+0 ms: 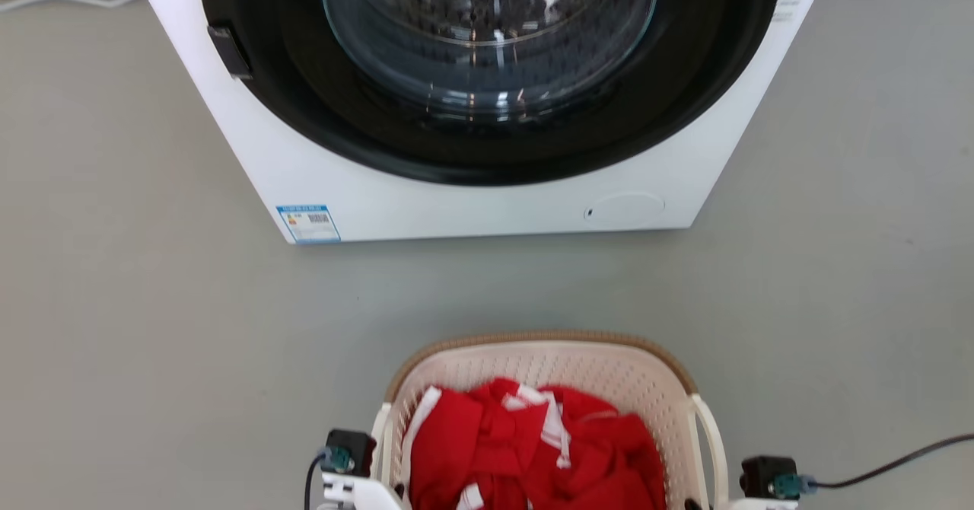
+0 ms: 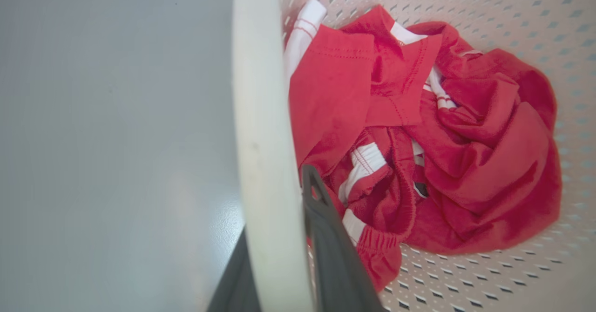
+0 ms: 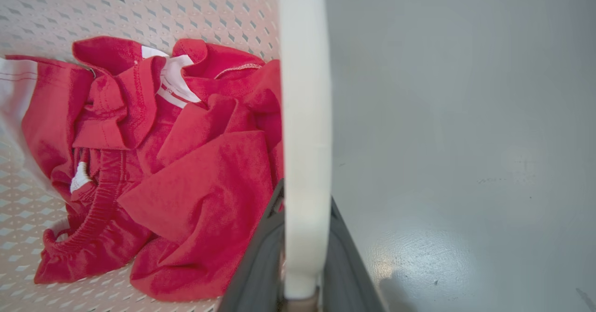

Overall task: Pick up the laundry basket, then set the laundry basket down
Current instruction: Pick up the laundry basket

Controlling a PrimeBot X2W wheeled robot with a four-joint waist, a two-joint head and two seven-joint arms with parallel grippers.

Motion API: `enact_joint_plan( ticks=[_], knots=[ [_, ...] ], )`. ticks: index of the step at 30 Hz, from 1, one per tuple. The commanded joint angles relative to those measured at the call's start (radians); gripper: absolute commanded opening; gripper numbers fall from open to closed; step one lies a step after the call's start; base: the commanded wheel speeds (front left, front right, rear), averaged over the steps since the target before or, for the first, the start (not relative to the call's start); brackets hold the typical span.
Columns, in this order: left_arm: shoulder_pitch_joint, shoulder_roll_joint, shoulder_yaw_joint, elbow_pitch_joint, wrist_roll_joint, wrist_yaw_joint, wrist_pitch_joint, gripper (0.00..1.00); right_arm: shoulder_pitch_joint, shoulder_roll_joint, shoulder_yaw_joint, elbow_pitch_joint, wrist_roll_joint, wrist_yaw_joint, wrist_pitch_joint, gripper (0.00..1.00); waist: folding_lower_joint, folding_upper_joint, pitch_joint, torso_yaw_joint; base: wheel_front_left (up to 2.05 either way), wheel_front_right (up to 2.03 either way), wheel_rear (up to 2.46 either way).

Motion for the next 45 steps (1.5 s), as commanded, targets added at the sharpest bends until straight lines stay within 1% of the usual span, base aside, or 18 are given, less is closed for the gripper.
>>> enact_joint_plan(
  ticks=[1, 9, 23, 35, 45],
  knots=[
    [0.023, 0.065, 0.004, 0.002, -0.003, -0.015, 0.004, 0.0, 0.025, -0.063, 0.008, 0.025, 0.014, -0.007, -0.002, 0.0, 0.0, -0.0001, -0.034, -0.002, 0.0, 0.0, 0.0],
    [0.055, 0.066, -0.021, 0.007, -0.032, -0.015, 0.014, 0.0, 0.063, -0.063, 0.022, 0.026, 0.03, -0.007, 0.027, 0.0, 0.0, -0.0001, -0.088, -0.012, 0.0, 0.0, 0.0],
    [0.062, 0.075, -0.043, 0.005, -0.079, -0.015, 0.019, 0.0, 0.07, -0.063, 0.036, 0.026, 0.027, -0.007, 0.046, 0.0, 0.0, -0.0001, -0.109, -0.037, 0.0, 0.0, 0.0],
    [0.034, 0.078, -0.062, 0.006, -0.108, -0.015, 0.021, 0.0, 0.044, -0.063, 0.002, 0.026, -0.02, -0.007, 0.055, 0.0, 0.0, -0.0001, -0.109, -0.058, 0.0, 0.0, 0.0],
    [0.039, 0.082, -0.083, 0.01, -0.13, -0.015, 0.02, 0.0, 0.047, -0.063, -0.041, 0.026, -0.067, -0.007, 0.066, 0.0, 0.0, -0.0001, -0.137, -0.064, 0.0, 0.0, 0.0]
  ],
)
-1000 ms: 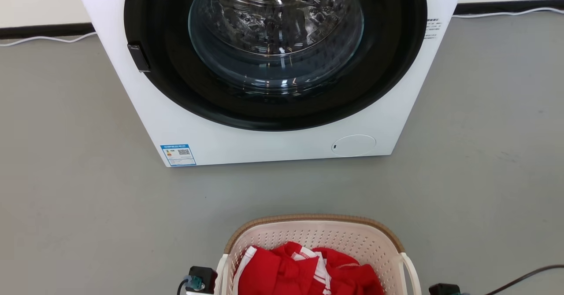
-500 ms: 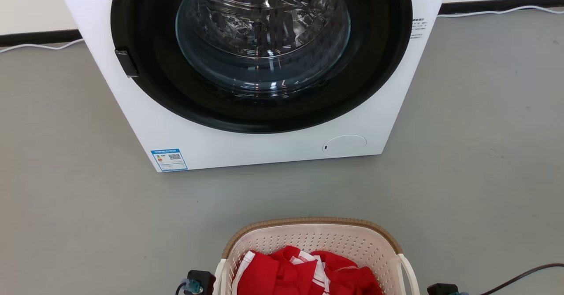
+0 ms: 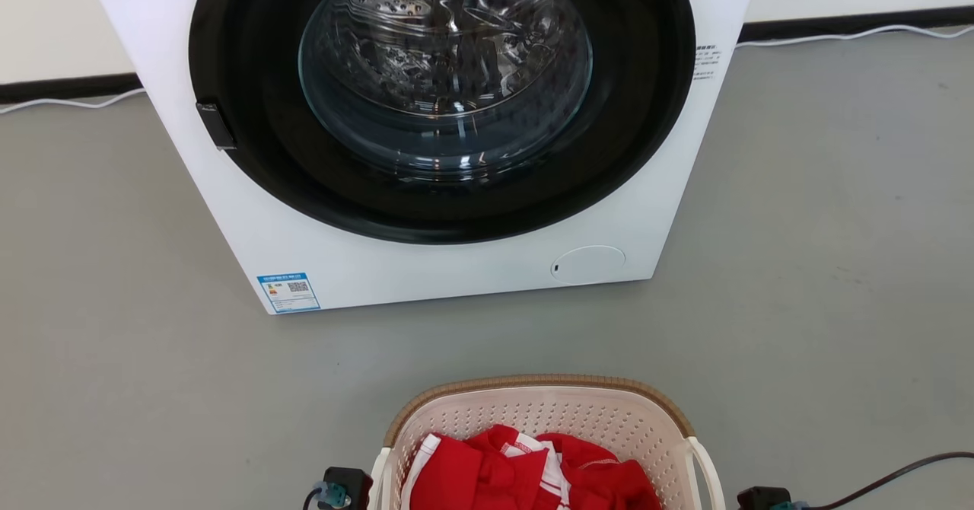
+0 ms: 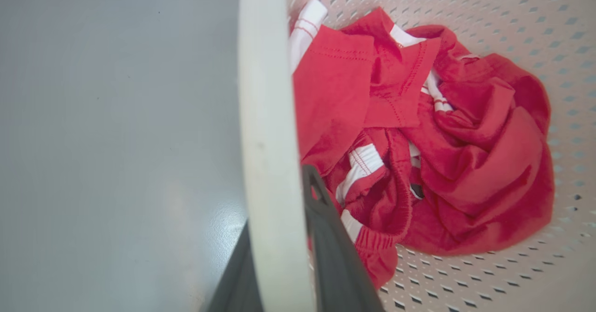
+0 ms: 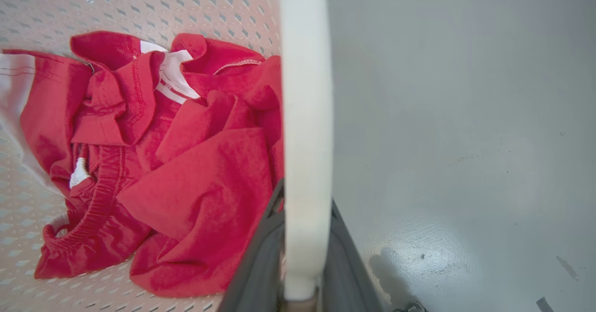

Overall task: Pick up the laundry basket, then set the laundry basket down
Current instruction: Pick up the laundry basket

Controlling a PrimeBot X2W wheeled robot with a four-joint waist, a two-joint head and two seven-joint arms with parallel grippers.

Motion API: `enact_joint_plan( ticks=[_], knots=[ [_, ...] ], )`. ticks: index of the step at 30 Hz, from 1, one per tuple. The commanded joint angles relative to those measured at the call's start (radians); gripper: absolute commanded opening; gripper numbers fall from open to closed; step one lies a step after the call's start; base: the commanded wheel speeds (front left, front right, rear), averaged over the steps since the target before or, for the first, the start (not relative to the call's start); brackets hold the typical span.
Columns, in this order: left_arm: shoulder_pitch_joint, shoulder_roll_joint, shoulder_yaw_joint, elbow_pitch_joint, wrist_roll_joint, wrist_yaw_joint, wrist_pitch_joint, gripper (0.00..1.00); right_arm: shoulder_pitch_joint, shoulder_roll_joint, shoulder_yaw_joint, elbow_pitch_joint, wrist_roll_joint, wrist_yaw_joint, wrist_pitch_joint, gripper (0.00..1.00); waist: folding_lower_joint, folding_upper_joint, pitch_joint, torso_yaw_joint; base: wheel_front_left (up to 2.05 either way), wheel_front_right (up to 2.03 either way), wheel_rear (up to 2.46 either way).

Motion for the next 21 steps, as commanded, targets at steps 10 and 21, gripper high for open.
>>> enact_joint_plan(
  ticks=[10, 21],
  knots=[
    [-0.015, 0.078, -0.005, 0.011, -0.023, -0.015, -0.002, 0.0, 0.001, -0.069, -0.014, 0.023, -0.023, -0.013, 0.0, 0.0, 0.0, -0.0001, -0.031, 0.006, 0.0, 0.0, 0.0],
    [-0.008, 0.083, -0.022, 0.015, -0.045, -0.015, -0.005, 0.0, 0.015, -0.069, -0.007, 0.023, -0.014, -0.013, 0.004, 0.0, 0.0, -0.0001, -0.06, 0.013, 0.0, 0.0, 0.0]
  ],
)
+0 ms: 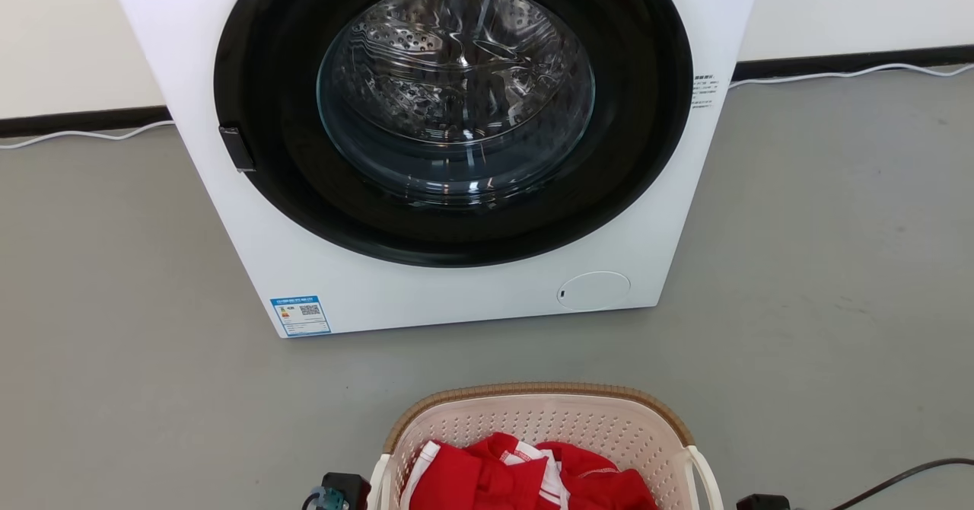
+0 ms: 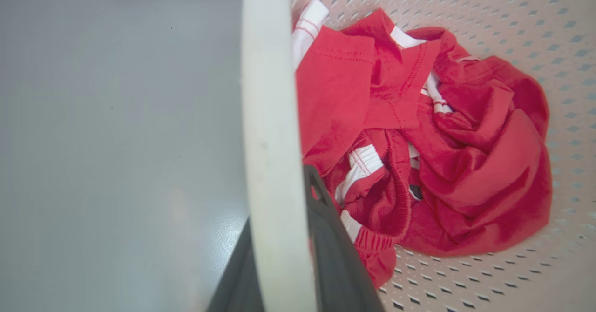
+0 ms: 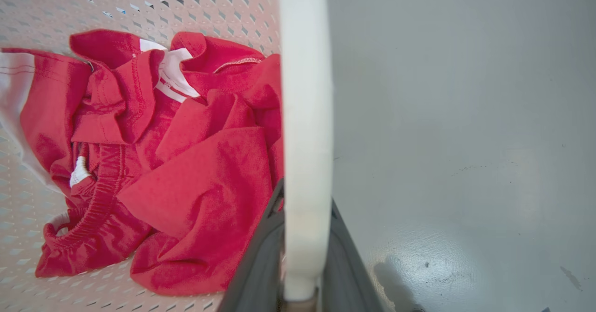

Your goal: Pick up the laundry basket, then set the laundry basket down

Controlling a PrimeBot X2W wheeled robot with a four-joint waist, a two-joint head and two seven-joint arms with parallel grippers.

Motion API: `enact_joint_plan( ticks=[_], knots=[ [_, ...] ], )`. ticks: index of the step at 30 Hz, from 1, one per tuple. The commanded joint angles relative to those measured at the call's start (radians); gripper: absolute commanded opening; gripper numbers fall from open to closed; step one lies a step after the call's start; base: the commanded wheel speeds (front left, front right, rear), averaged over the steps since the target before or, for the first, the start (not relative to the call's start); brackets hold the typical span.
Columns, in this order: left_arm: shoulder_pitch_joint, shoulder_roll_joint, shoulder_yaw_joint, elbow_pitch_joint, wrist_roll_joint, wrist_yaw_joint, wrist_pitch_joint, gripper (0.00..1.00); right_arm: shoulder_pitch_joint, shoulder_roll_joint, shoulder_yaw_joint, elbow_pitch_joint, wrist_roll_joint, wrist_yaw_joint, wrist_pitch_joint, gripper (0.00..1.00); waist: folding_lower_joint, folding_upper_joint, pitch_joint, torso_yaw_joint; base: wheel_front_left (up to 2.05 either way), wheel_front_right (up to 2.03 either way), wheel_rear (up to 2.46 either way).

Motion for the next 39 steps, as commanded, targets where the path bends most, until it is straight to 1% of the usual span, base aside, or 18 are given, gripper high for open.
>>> enact_joint_plan(
  ticks=[1, 39],
  knots=[
    [-0.013, 0.077, 0.012, 0.014, -0.003, -0.015, -0.006, 0.0, 0.003, -0.073, 0.008, 0.022, -0.005, -0.013, -0.007, 0.0, 0.0, -0.0001, -0.003, 0.002, 0.0, 0.0, 0.0],
    [-0.032, 0.071, -0.034, 0.031, -0.056, -0.015, -0.029, 0.0, 0.003, -0.073, -0.002, 0.022, -0.019, -0.013, -0.008, 0.0, 0.0, -0.0001, -0.011, 0.029, 0.0, 0.0, 0.0]
  ],
)
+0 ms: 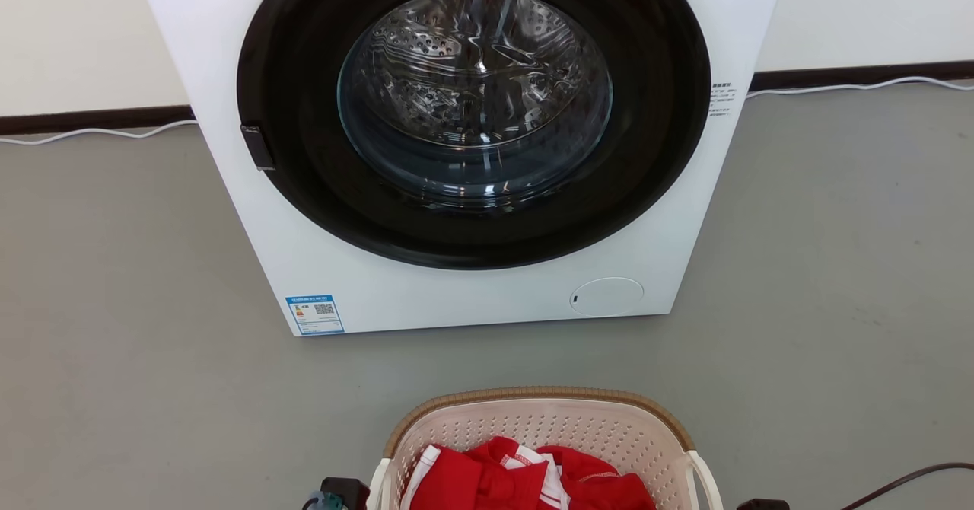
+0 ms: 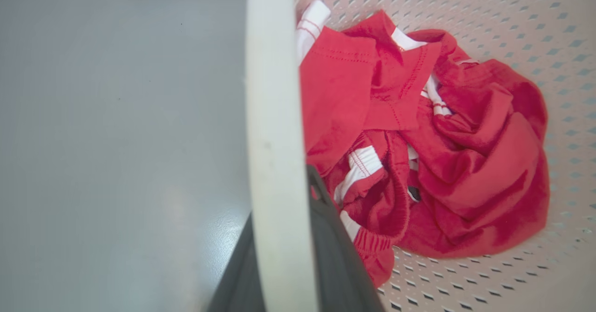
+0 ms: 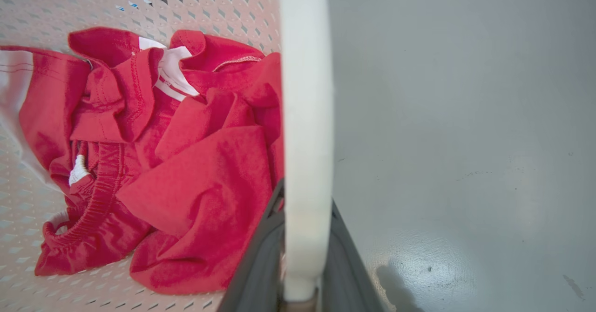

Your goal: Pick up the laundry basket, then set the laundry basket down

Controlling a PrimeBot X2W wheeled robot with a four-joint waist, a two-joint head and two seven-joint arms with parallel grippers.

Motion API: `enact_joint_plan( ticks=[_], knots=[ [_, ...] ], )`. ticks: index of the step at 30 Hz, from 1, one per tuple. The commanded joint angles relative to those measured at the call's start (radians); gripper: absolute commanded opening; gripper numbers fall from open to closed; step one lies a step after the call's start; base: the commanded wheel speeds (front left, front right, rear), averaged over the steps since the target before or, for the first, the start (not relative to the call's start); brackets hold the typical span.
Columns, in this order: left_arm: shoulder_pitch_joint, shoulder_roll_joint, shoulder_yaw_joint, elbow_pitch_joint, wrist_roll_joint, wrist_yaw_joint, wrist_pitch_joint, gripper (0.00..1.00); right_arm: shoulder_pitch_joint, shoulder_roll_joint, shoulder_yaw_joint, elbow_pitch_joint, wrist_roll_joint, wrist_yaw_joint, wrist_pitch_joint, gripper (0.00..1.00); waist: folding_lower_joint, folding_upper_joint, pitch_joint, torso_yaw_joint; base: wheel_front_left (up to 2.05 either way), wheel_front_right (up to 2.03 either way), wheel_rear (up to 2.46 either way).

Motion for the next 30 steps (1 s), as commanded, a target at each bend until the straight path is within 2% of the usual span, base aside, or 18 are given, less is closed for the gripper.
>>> enact_joint_plan(
  ticks=[1, 17, 30],
  knots=[
    [-0.033, 0.073, 0.012, 0.019, 0.004, -0.015, -0.015, 0.0, -0.009, -0.073, 0.005, 0.022, -0.008, -0.013, -0.009, 0.0, 0.0, 0.0, 0.003, 0.0, 0.0, 0.0, 0.0],
    [-0.066, 0.07, 0.0, 0.029, -0.004, -0.015, -0.031, 0.0, -0.041, -0.073, -0.002, 0.022, -0.016, -0.013, -0.027, 0.0, 0.0, 0.0, 0.067, 0.001, 0.0, 0.0, 0.0],
    [-0.155, 0.069, 0.006, 0.048, -0.005, -0.012, -0.066, 0.0, -0.125, -0.073, -0.019, 0.022, -0.039, -0.013, -0.075, 0.0, 0.0, 0.0, 0.184, -0.006, 0.0, 0.0, 0.0]
  ],
)
